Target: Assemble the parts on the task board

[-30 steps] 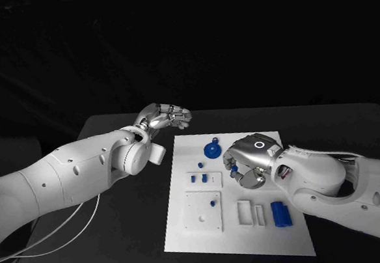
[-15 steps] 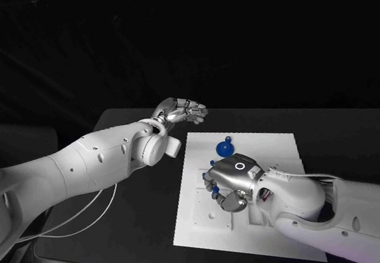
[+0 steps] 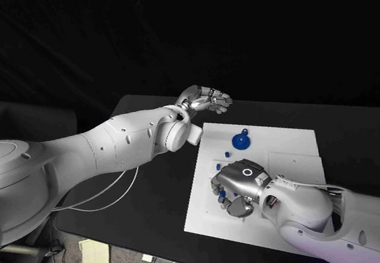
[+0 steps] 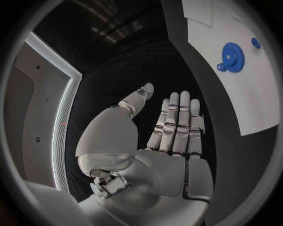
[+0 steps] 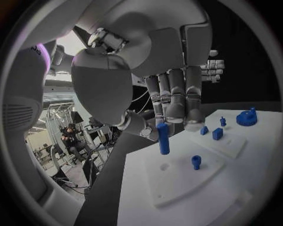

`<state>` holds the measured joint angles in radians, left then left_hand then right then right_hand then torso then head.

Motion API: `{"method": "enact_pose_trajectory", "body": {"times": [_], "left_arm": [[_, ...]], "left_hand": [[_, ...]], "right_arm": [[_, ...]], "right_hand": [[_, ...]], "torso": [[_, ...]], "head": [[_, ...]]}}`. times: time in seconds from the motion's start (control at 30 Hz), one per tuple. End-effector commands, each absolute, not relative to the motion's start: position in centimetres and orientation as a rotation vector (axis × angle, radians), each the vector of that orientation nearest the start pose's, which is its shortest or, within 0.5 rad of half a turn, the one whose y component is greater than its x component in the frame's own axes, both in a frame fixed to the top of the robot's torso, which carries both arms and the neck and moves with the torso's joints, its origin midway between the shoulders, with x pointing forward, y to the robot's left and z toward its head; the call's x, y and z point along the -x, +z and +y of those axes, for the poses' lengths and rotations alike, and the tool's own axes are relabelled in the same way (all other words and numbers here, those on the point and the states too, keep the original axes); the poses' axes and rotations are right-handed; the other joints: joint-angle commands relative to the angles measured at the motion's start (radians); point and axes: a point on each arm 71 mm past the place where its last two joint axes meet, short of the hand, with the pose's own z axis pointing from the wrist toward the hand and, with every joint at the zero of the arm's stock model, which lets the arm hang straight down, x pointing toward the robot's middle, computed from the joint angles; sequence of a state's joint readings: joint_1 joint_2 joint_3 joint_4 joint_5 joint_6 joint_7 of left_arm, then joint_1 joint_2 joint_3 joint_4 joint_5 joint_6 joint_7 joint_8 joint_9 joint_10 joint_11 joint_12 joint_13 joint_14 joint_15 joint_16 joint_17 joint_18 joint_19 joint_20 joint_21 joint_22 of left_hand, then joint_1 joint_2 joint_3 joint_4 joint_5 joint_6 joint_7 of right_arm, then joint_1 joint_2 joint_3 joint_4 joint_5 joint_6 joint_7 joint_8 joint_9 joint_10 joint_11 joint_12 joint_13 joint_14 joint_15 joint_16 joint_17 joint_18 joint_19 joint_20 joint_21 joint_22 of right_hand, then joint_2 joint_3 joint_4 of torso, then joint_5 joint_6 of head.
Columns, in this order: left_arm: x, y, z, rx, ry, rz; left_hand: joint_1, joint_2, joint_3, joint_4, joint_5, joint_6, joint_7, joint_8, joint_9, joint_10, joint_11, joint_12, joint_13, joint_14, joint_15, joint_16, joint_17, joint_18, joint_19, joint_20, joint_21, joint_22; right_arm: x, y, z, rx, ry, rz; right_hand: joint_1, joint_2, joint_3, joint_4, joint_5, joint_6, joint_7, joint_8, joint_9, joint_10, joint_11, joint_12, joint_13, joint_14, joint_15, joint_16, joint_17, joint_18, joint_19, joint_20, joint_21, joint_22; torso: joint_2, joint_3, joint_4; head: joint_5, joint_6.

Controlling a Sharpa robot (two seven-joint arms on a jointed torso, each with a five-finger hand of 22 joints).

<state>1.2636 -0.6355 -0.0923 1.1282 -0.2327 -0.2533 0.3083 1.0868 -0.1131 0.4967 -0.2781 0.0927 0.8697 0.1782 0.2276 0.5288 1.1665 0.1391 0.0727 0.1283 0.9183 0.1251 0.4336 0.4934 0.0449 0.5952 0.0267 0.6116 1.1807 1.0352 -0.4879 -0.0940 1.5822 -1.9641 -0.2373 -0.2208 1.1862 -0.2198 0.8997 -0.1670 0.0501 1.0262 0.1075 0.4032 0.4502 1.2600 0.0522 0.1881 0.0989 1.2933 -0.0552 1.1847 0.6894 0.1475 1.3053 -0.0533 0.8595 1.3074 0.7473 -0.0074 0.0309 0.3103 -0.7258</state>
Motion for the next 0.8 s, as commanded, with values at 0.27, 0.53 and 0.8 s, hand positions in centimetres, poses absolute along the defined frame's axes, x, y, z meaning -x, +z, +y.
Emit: {"method": "enact_pose_trajectory", "body": {"times": [0.27, 0.53, 0.8], "left_arm": [[-56.0, -18.4, 21.3, 0.87, -1.324, 1.51], [-56.0, -18.4, 21.3, 0.868, -1.327, 1.51], [-56.0, -18.4, 21.2, 0.868, -1.329, 1.513]], "left_hand": [[0.001, 0.006, -0.003, 0.0, 0.004, -0.007, -0.003, 0.005, -0.002, -0.006, -0.001, -0.002, -0.002, 0.0, 0.004, -0.007, 0.002, -0.004, -0.002, 0.002, -0.007, 0.002], [0.001, 0.006, -0.003, 0.0, 0.004, -0.008, -0.003, 0.005, -0.002, -0.006, -0.001, -0.002, -0.002, 0.0, 0.004, -0.008, 0.003, -0.004, -0.002, 0.002, -0.008, 0.002], [0.0, 0.007, -0.004, 0.001, 0.004, -0.008, -0.003, 0.006, -0.002, -0.006, -0.001, -0.002, -0.002, 0.0, 0.004, -0.008, 0.003, -0.004, -0.002, 0.002, -0.009, 0.003]], "right_arm": [[-38.3, -26.4, -0.8, 0.77, 0.765, 1.589], [-38.2, -26.9, -0.9, 0.771, 0.754, 1.592], [-38.4, -27.2, -1.0, 0.77, 0.745, 1.597]], "right_hand": [[0.009, 0.006, 0.006, -0.001, -0.001, 0.006, -0.002, 0.002, 0.002, 0.038, -0.007, 0.006, 0.026, -0.005, -0.012, 0.003, 0.0, 0.114, 0.002, -0.009, 0.006, 0.018], [0.009, 0.006, 0.007, -0.002, -0.001, 0.006, -0.002, 0.002, 0.002, 0.038, -0.007, 0.006, 0.027, -0.005, -0.012, 0.002, 0.0, 0.114, 0.002, -0.009, 0.006, 0.018], [0.01, 0.006, 0.007, -0.002, -0.001, 0.006, -0.002, 0.002, 0.003, 0.039, -0.007, 0.006, 0.027, -0.005, -0.012, 0.002, 0.0, 0.114, 0.002, -0.01, 0.006, 0.018]], "torso": [[0.001, 0.0037, 0.001], [0.001, 0.0025, -0.0003], [0.0, 0.001, -0.0004]], "head": [[0.01, -0.015], [0.014, -0.02], [0.013, -0.023]]}}
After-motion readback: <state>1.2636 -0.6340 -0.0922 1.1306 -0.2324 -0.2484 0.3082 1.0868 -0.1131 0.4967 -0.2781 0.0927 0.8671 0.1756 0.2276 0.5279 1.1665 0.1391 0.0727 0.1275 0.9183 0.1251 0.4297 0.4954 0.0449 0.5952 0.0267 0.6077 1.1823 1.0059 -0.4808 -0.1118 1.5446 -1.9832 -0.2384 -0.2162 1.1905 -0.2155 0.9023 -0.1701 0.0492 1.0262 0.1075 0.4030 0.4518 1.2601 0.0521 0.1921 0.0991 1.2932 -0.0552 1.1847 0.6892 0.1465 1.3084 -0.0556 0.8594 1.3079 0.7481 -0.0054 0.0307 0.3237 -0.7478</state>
